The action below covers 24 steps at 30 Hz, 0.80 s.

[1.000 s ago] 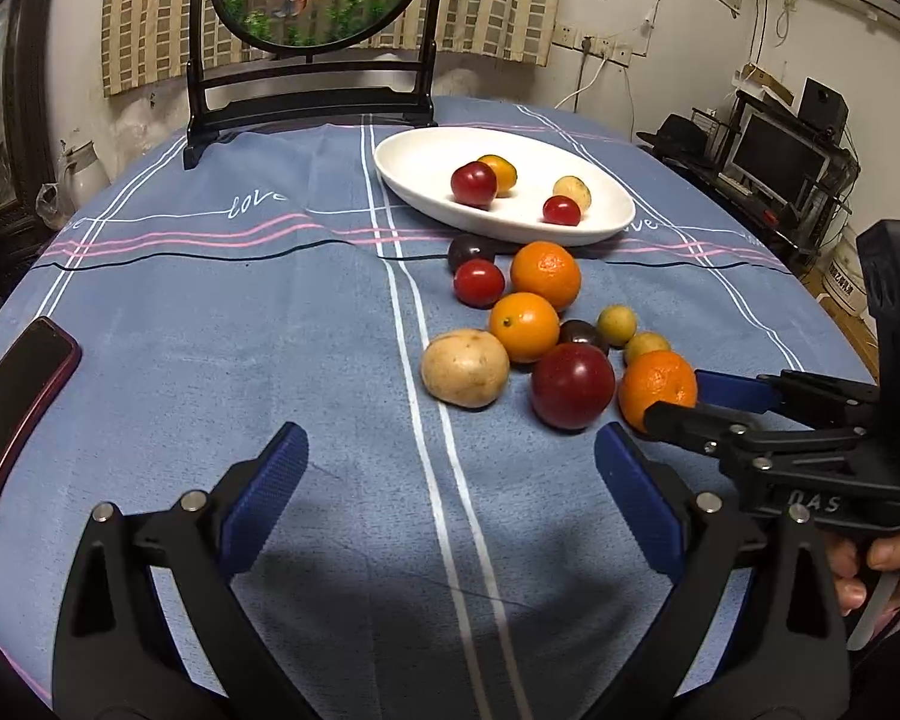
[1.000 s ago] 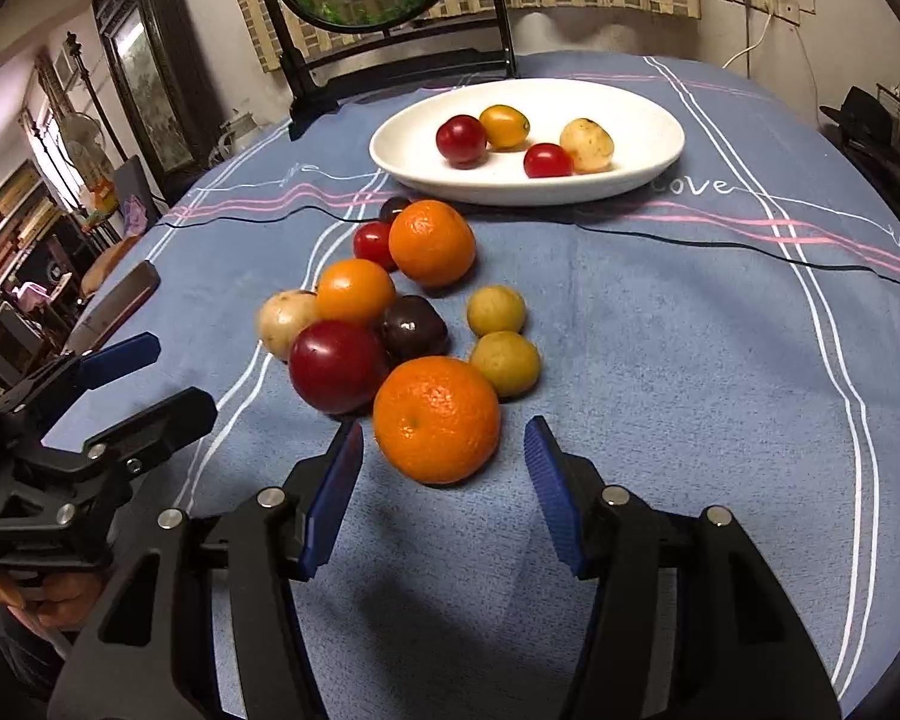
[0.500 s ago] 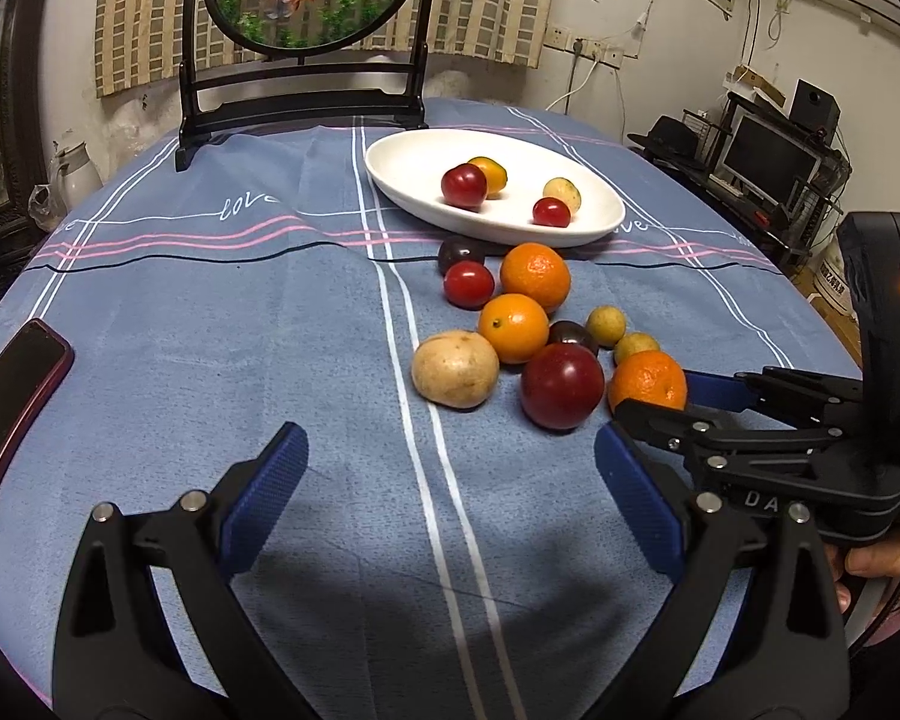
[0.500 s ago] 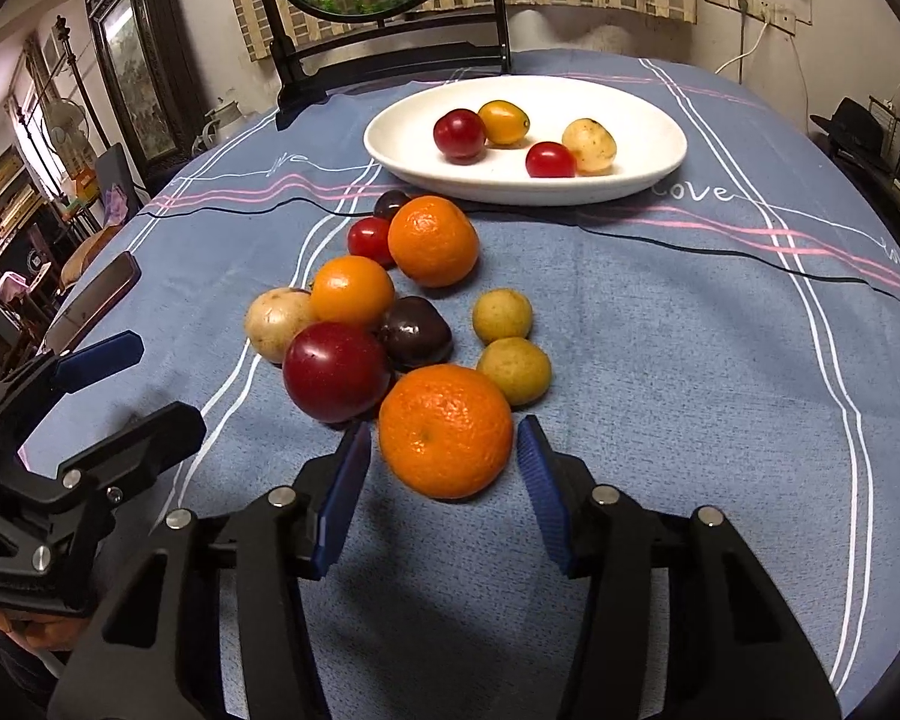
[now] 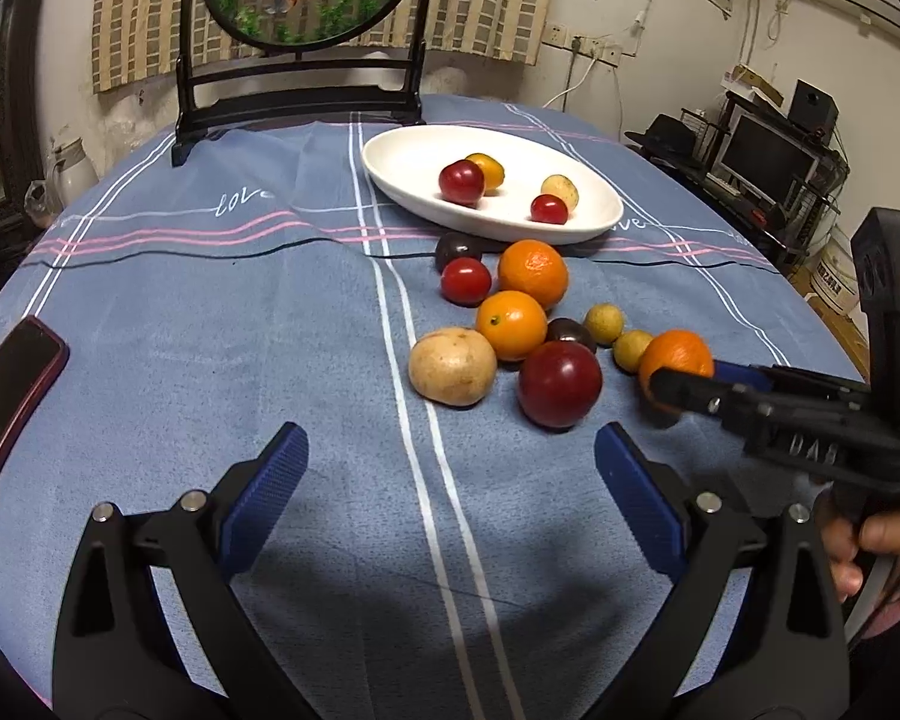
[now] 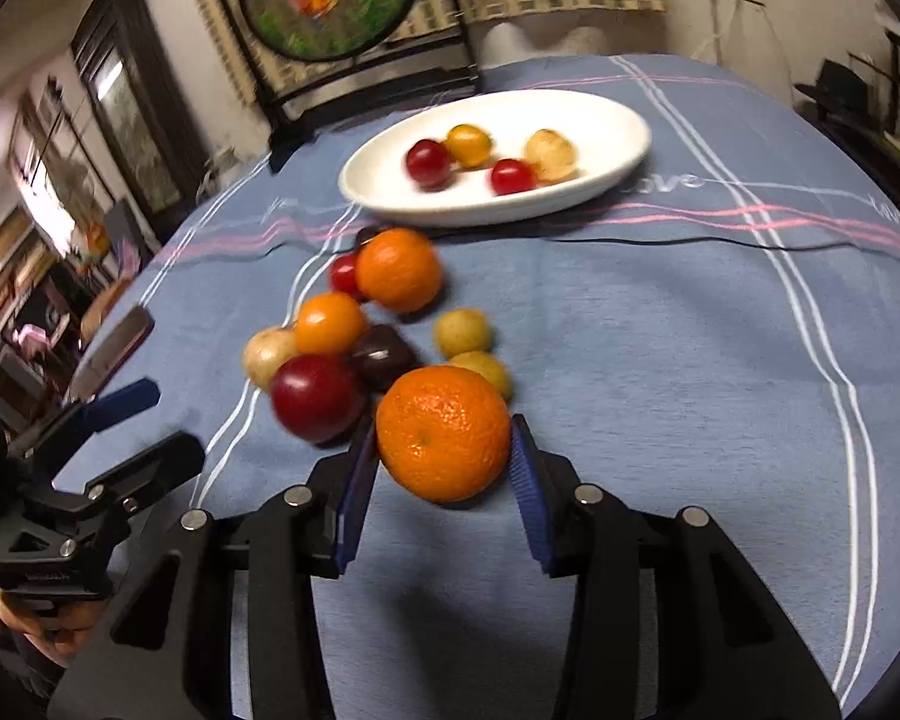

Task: Organize fruits
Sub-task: 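Grasp the large orange with the right tool while the left tool grasps another red plum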

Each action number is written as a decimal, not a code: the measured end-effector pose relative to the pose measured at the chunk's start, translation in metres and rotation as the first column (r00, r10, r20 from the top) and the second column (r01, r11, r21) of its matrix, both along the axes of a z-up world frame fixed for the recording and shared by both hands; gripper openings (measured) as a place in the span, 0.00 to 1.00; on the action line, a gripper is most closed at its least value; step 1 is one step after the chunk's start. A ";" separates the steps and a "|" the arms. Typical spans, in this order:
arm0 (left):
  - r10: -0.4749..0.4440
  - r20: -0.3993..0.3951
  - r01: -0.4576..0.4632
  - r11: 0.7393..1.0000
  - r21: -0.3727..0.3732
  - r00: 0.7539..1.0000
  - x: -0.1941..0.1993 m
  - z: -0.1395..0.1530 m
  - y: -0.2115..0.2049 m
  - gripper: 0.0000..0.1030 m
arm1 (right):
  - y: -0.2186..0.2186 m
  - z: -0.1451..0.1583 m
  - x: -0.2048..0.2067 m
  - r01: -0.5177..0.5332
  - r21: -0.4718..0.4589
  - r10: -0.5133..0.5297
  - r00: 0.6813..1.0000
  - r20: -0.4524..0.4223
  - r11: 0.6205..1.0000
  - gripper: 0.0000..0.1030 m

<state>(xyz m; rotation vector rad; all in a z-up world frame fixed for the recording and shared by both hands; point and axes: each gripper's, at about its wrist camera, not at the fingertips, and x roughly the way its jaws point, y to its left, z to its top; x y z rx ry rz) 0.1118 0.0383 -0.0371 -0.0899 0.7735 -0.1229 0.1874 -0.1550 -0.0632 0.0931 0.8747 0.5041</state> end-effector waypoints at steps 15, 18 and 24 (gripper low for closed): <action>-0.097 -0.046 0.100 0.992 0.074 0.994 0.027 -0.004 -0.056 0.62 | -0.031 -0.007 0.004 0.030 0.095 -0.025 0.998 -0.059 0.995 0.43; -0.095 -0.064 0.099 0.993 0.059 0.993 0.033 -0.007 -0.056 0.62 | -0.032 -0.006 0.004 0.023 0.109 -0.017 0.998 -0.058 0.994 0.43; -0.097 -0.089 0.102 0.993 0.053 0.991 0.042 -0.011 -0.059 0.57 | -0.035 -0.008 0.005 0.025 0.133 -0.015 0.997 -0.073 0.991 0.43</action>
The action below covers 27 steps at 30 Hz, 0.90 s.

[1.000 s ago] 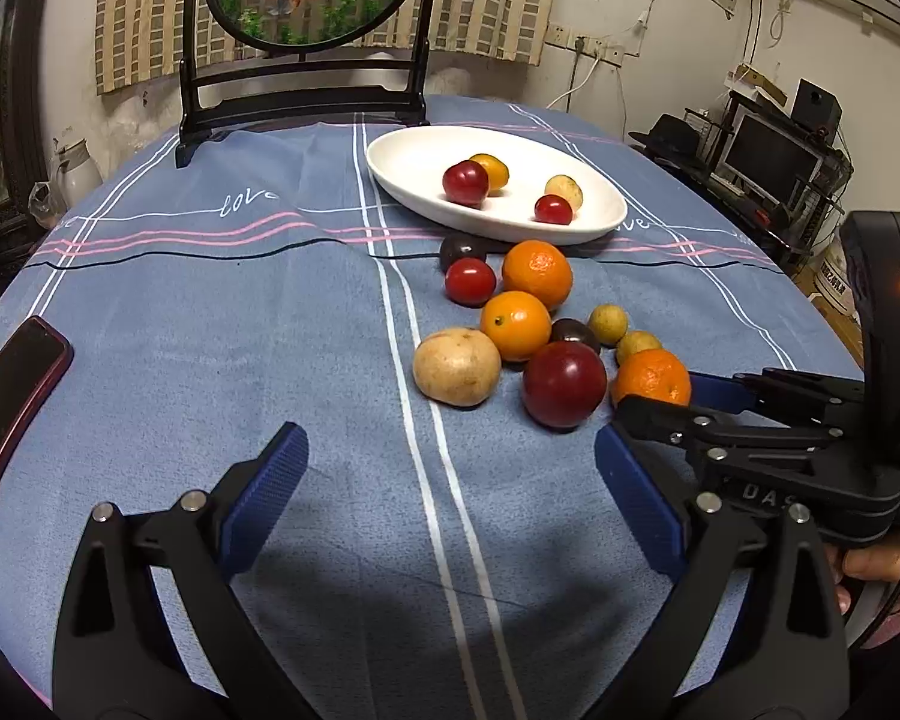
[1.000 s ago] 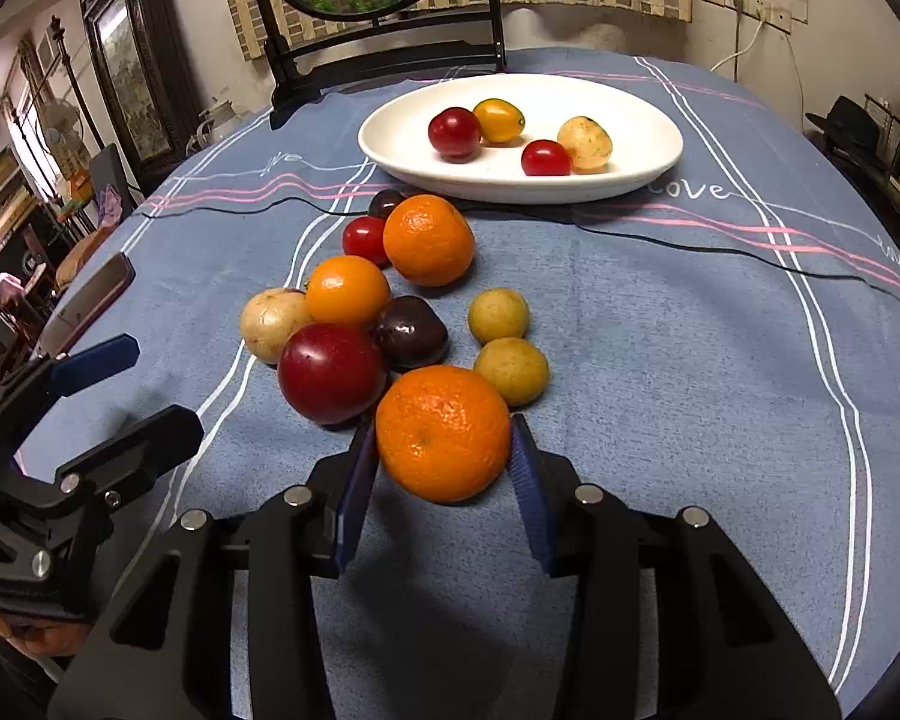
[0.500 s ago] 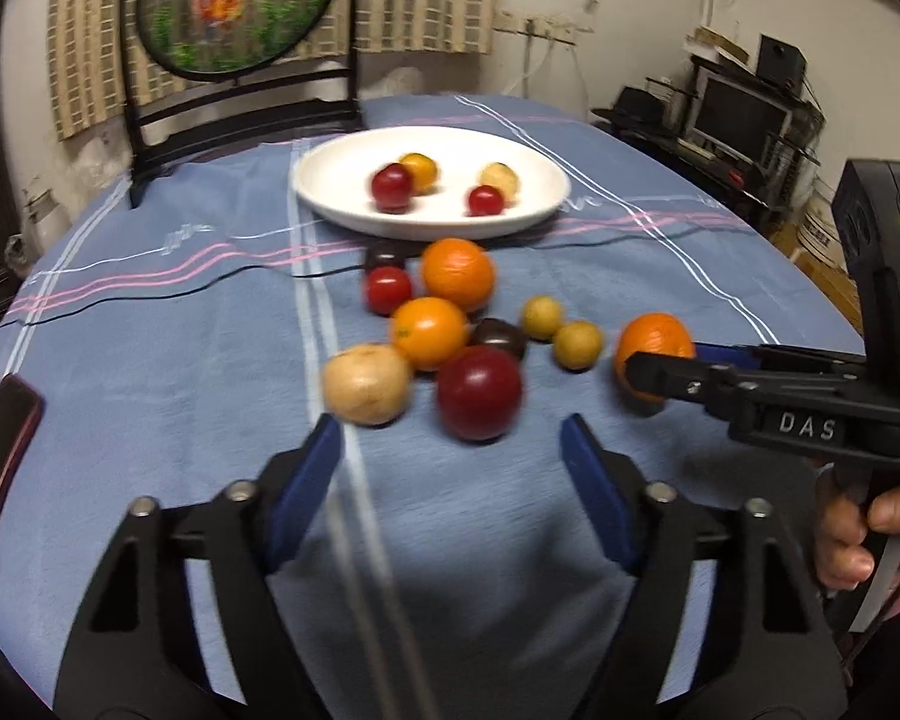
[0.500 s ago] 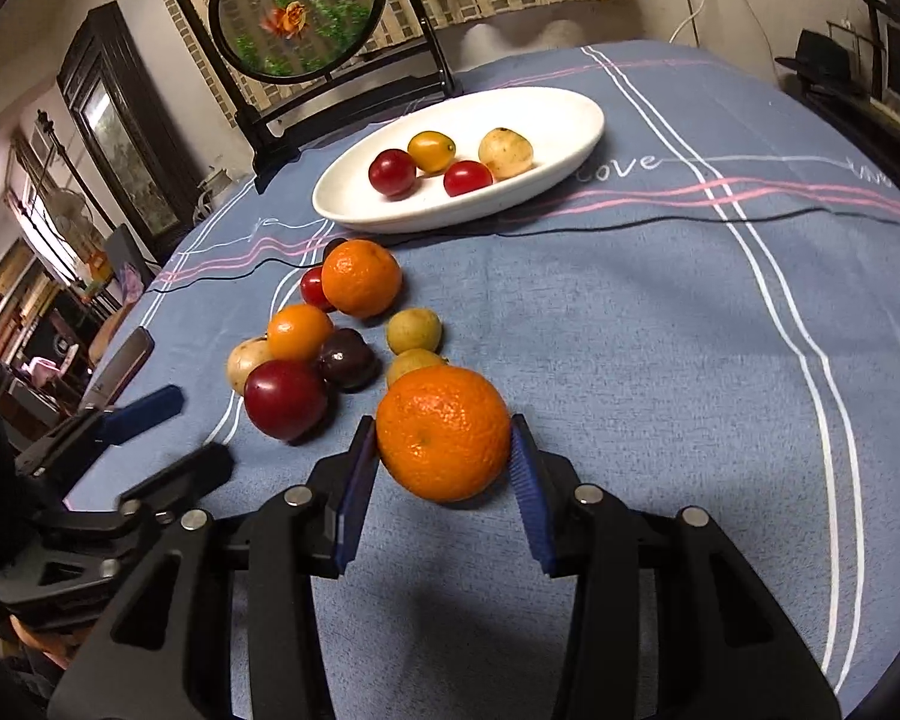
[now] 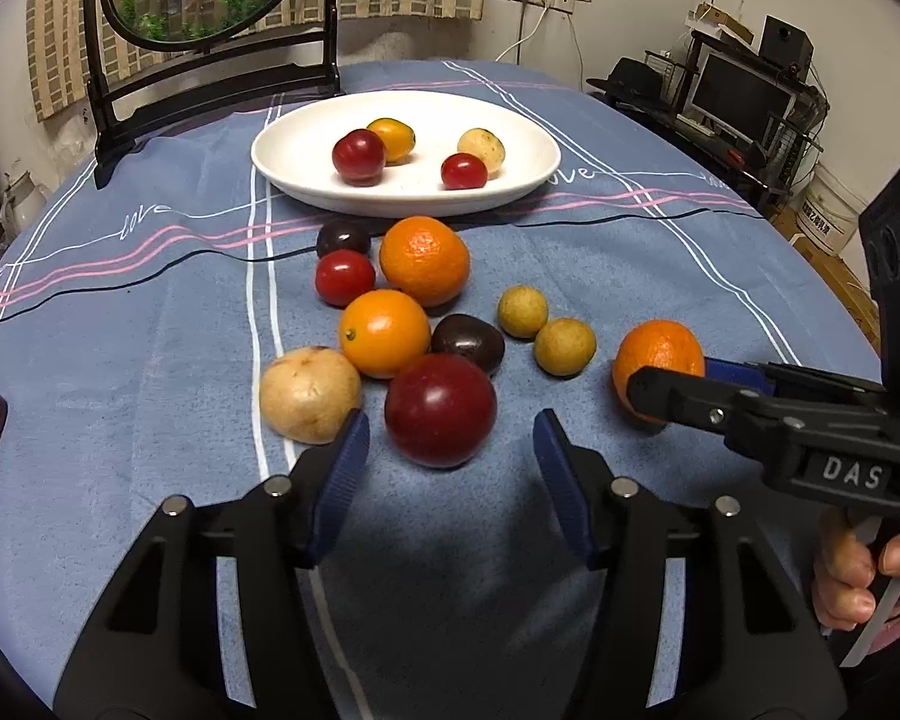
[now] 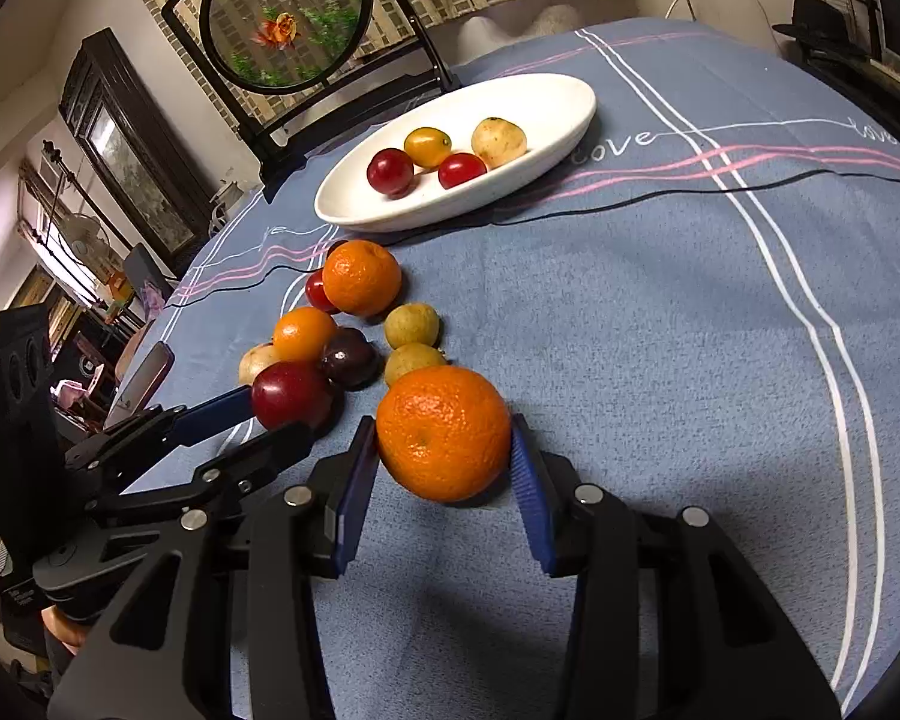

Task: Organize fruits
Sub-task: 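Grasp the large orange with the right tool while the left tool grasps another red plum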

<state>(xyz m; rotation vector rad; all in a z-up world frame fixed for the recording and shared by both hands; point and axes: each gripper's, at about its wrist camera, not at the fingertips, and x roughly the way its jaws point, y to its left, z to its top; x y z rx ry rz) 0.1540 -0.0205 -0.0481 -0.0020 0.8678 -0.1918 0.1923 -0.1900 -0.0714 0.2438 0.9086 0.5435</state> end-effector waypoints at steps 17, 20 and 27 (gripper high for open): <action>0.005 -0.059 -0.005 1.000 -0.010 0.998 0.013 -0.008 -0.003 0.40 | 0.001 -0.001 0.000 -0.012 0.003 0.012 1.000 -0.009 1.000 0.43; 0.011 -0.049 -0.012 1.000 -0.026 0.999 0.009 -0.006 0.000 0.40 | 0.001 -0.001 -0.001 -0.015 0.004 0.015 1.000 -0.006 1.000 0.43; -0.005 0.005 0.005 0.997 -0.074 1.000 -0.003 0.014 0.010 0.40 | 0.009 0.014 -0.005 -0.051 -0.029 0.053 0.996 0.066 0.998 0.43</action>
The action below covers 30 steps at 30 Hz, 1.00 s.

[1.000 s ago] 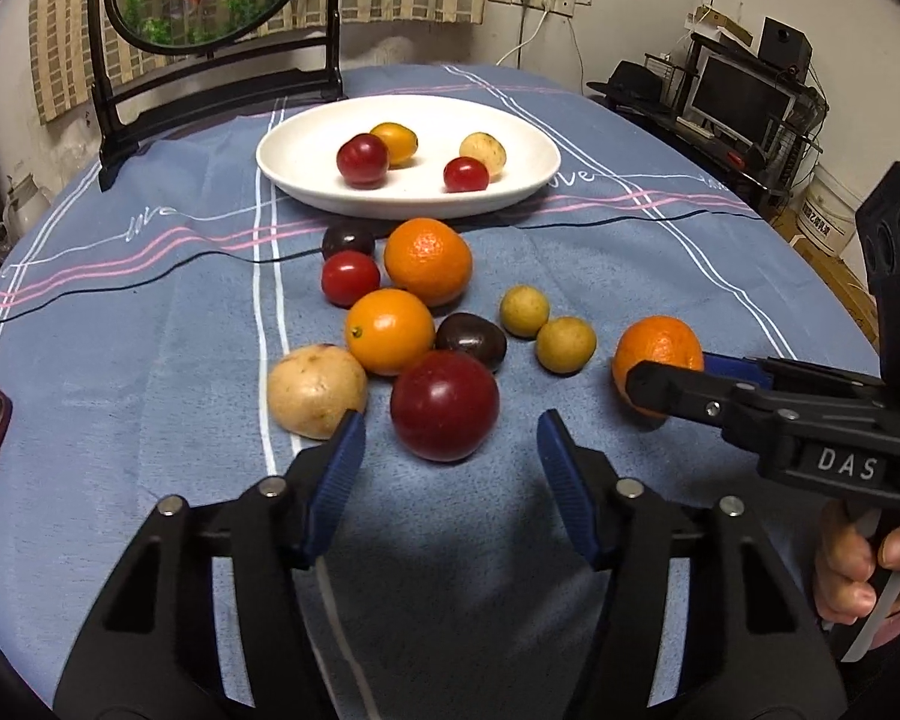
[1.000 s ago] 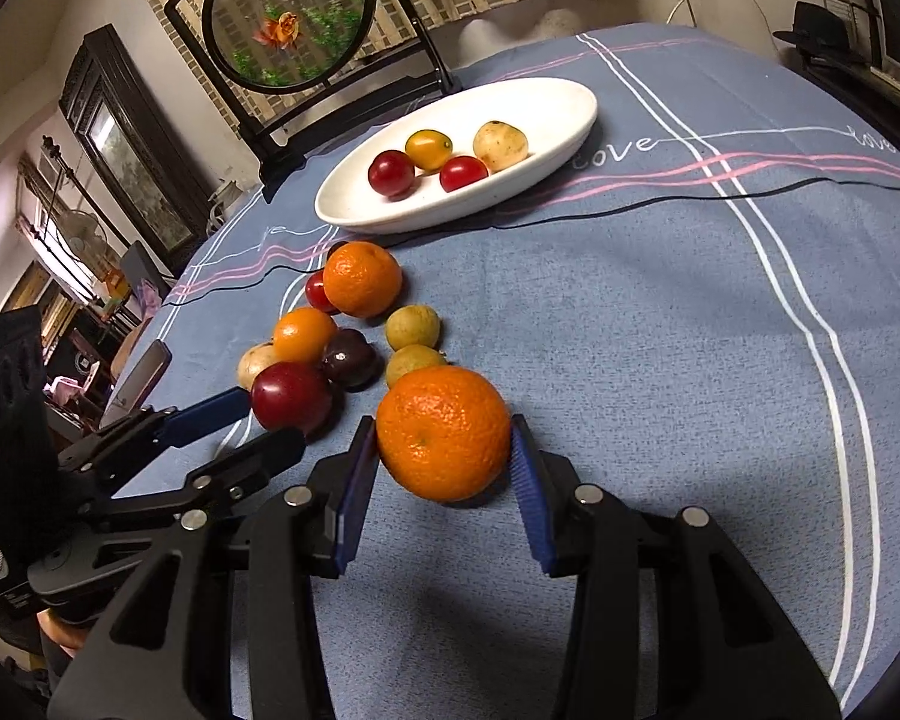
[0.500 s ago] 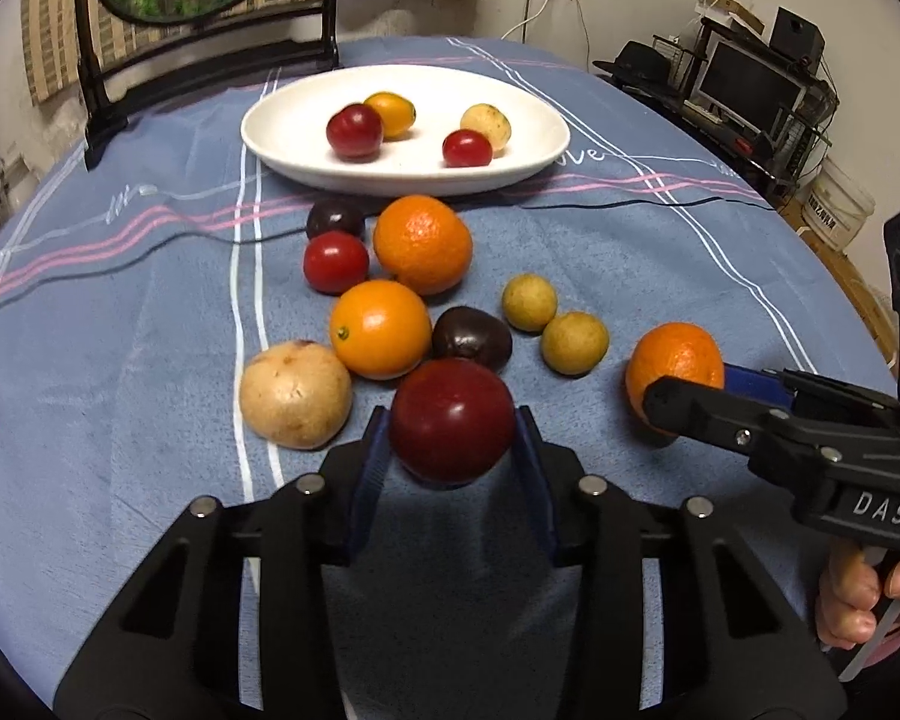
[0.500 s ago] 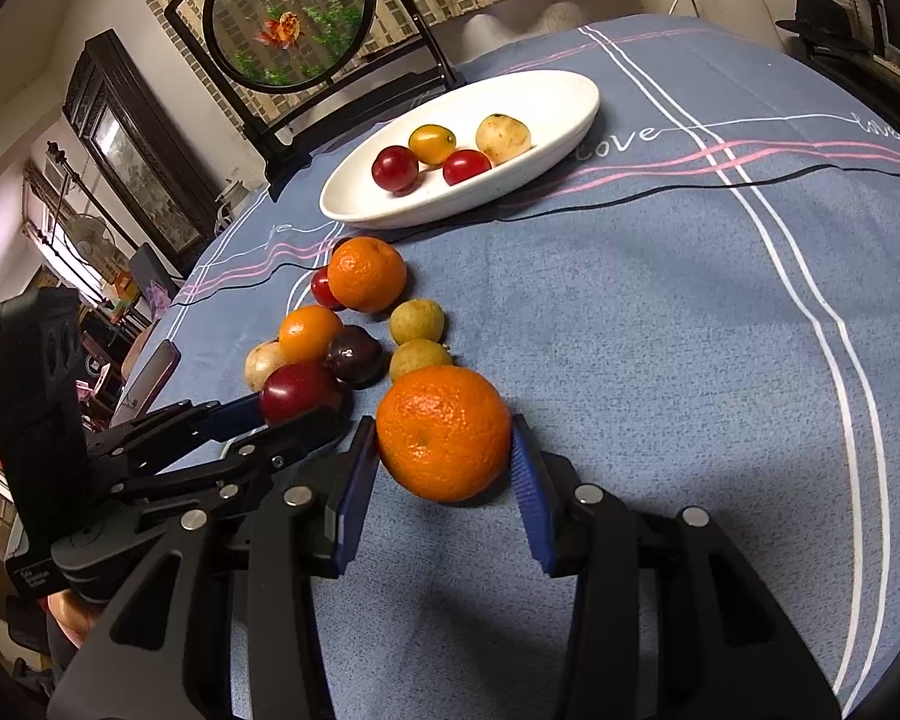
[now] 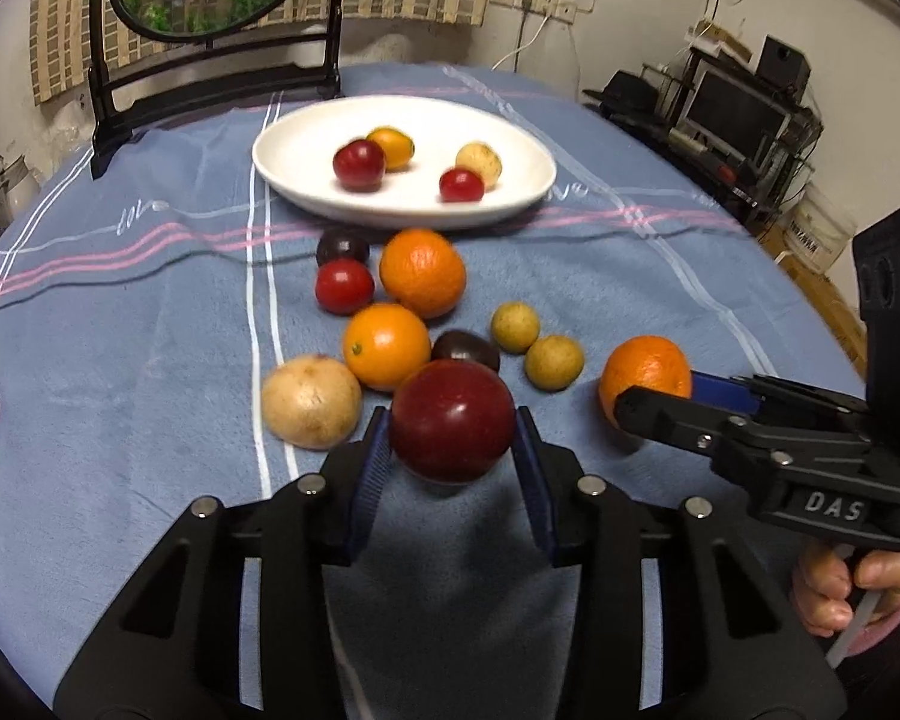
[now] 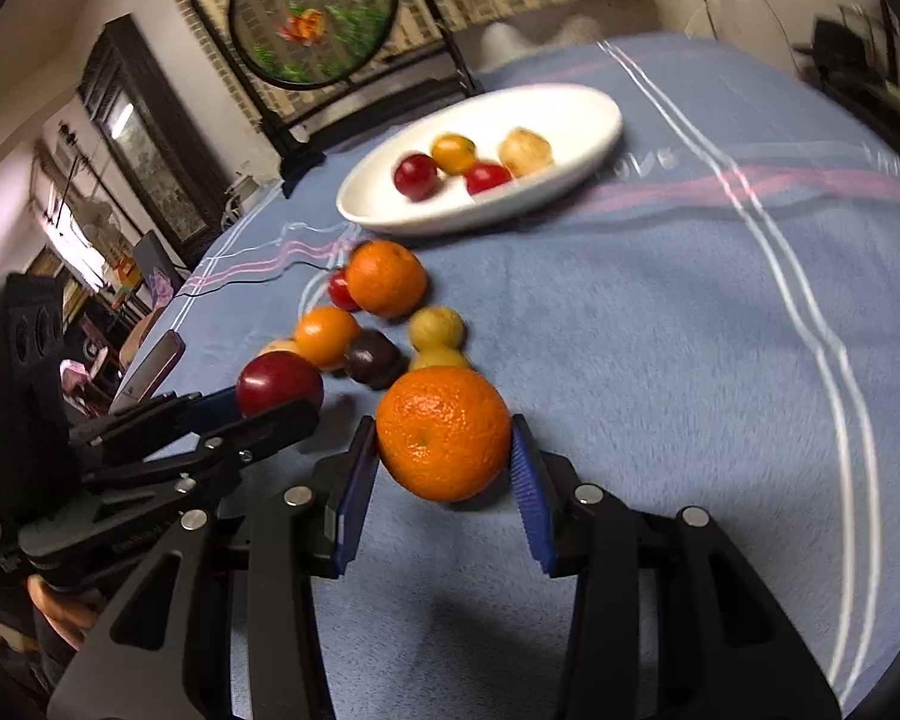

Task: Organize fruits
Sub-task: 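Carry the orange and plum to the white plate and release both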

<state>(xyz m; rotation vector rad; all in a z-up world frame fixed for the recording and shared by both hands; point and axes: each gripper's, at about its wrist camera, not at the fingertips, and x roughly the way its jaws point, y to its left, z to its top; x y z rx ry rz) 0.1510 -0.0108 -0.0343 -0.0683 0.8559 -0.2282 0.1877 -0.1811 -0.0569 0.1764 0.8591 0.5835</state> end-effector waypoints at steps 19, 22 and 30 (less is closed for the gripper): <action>0.124 -0.003 -0.125 0.992 -0.011 0.992 0.199 0.040 0.066 0.40 | 0.085 0.035 0.152 -0.071 -0.143 0.096 0.980 0.175 0.987 0.43; 0.120 -0.038 -0.120 0.993 0.001 0.992 0.219 0.026 0.062 0.40 | 0.092 0.027 0.161 -0.105 -0.165 0.130 0.980 0.151 0.981 0.43; 0.111 -0.065 -0.109 0.993 0.035 0.992 0.244 0.004 0.059 0.41 | 0.104 0.012 0.168 -0.139 -0.219 0.169 0.978 0.126 0.966 0.43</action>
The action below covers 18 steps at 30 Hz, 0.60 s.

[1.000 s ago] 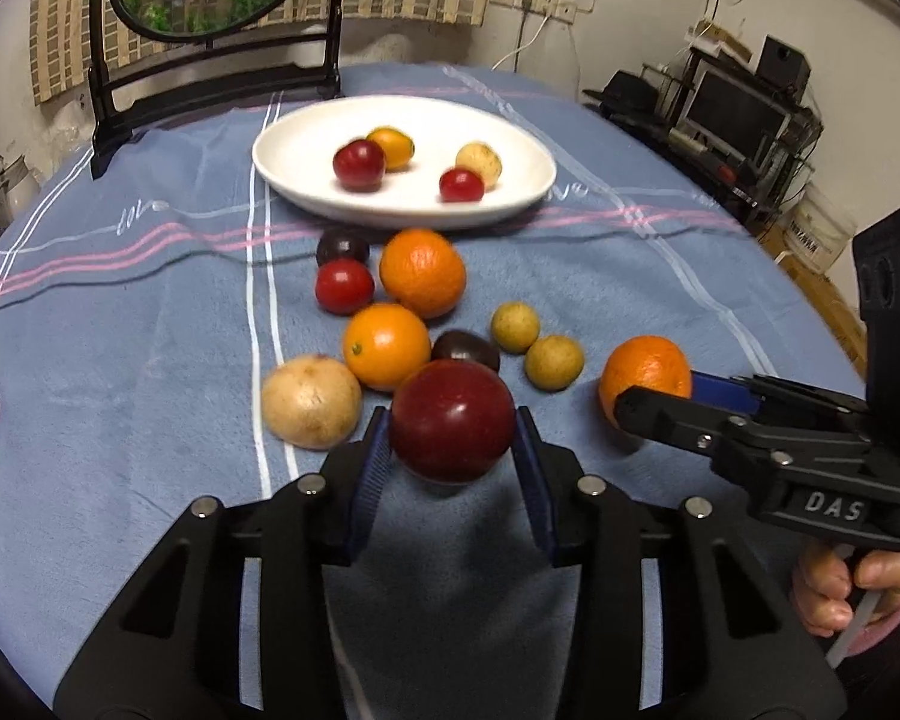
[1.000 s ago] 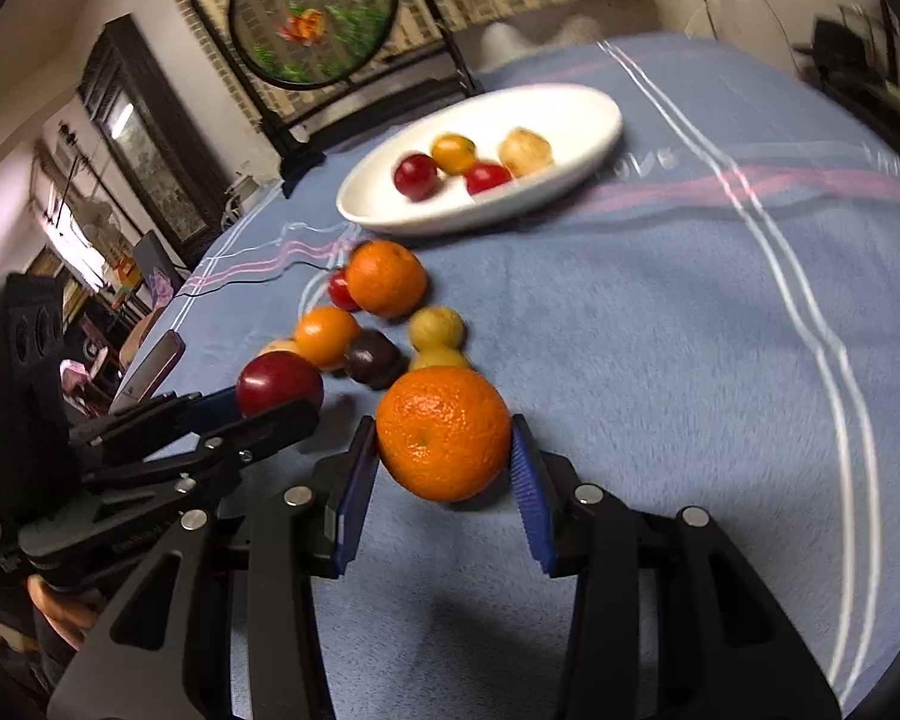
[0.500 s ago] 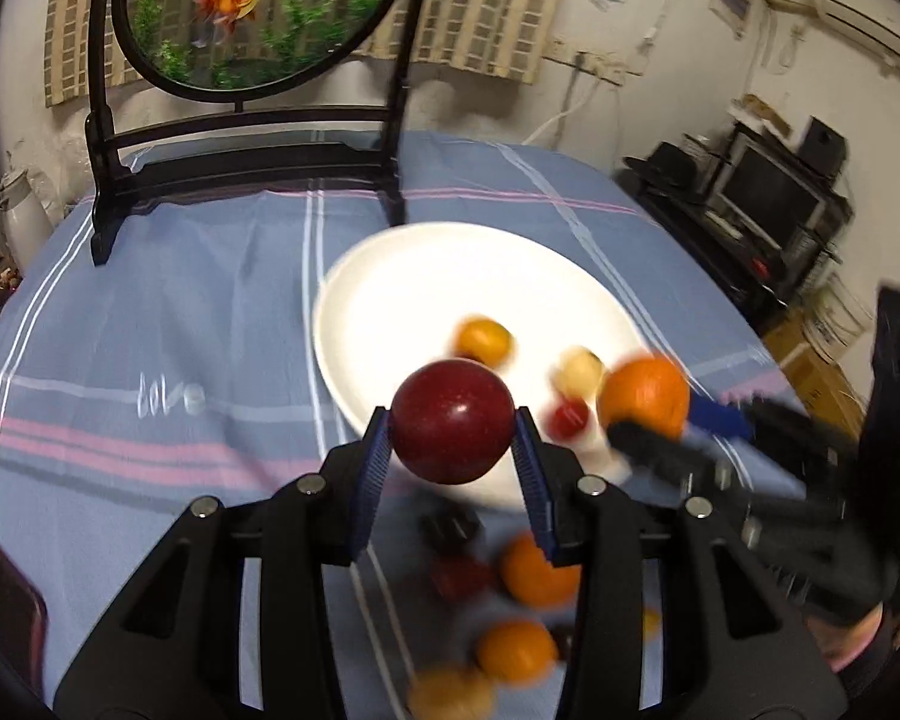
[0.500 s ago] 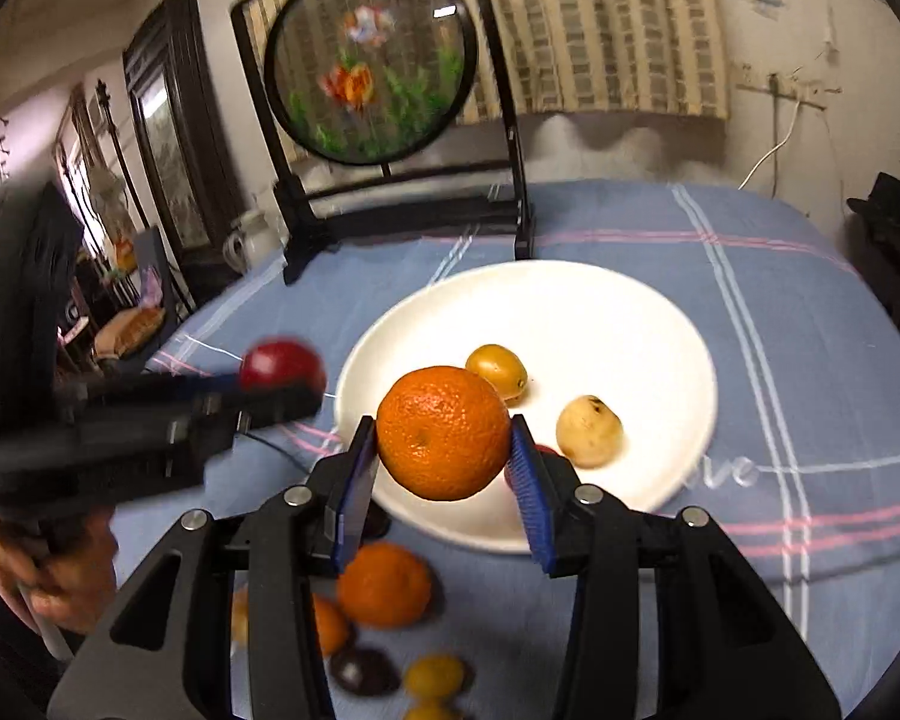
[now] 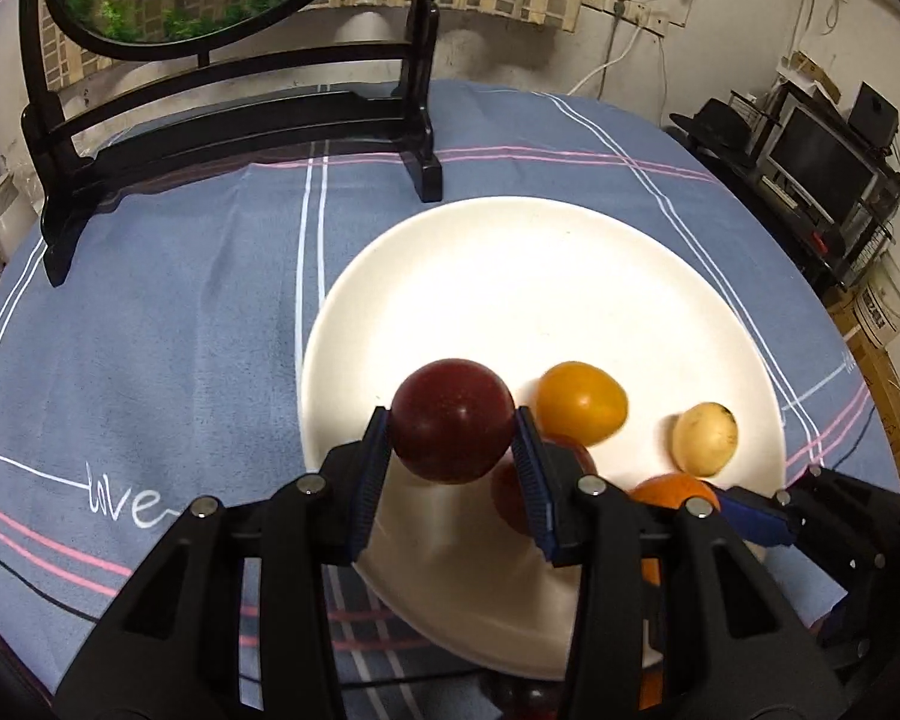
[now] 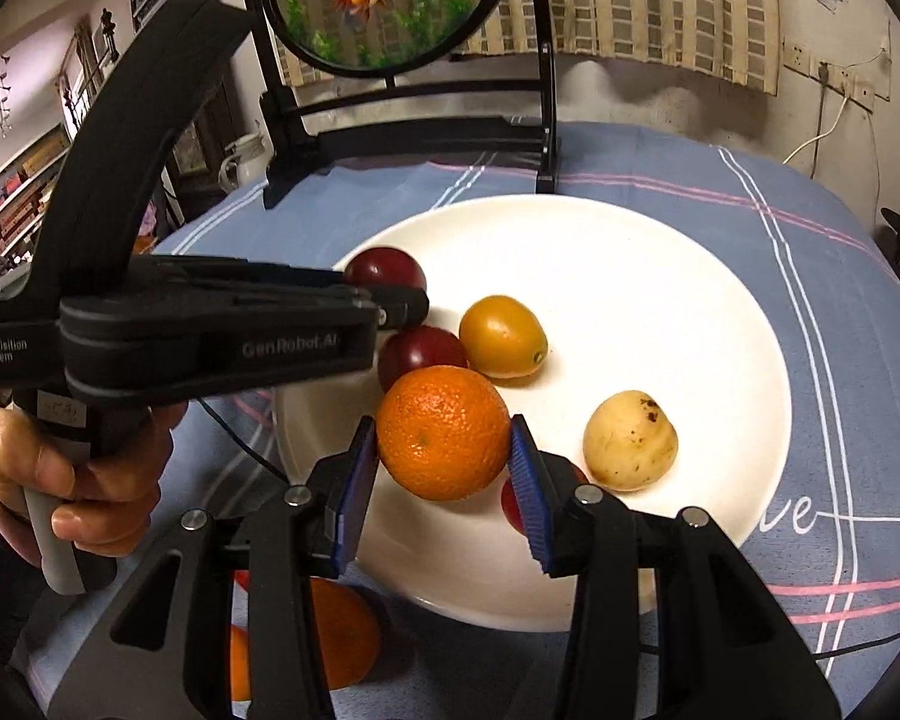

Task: Organize fruits
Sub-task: 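Carry the orange and plum to the white plate and release both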

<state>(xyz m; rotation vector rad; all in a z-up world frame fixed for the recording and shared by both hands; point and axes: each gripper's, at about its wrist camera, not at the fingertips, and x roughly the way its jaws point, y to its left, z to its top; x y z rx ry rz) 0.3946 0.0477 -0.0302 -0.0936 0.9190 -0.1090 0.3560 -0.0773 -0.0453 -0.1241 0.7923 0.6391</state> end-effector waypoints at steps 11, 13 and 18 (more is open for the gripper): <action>0.050 0.081 -0.055 0.997 0.062 0.995 -0.027 0.026 -0.001 0.78 | -0.012 0.022 -0.020 -0.008 0.038 0.007 0.999 0.039 0.999 0.55; 0.046 0.127 -0.056 0.995 0.081 0.991 -0.048 0.041 -0.001 0.84 | -0.020 0.033 -0.031 -0.012 0.063 0.008 0.998 0.062 0.998 0.56; 0.047 0.182 -0.066 0.993 0.099 0.982 -0.116 0.052 -0.003 0.93 | -0.034 0.038 -0.061 -0.025 0.061 0.020 0.996 0.088 0.998 0.57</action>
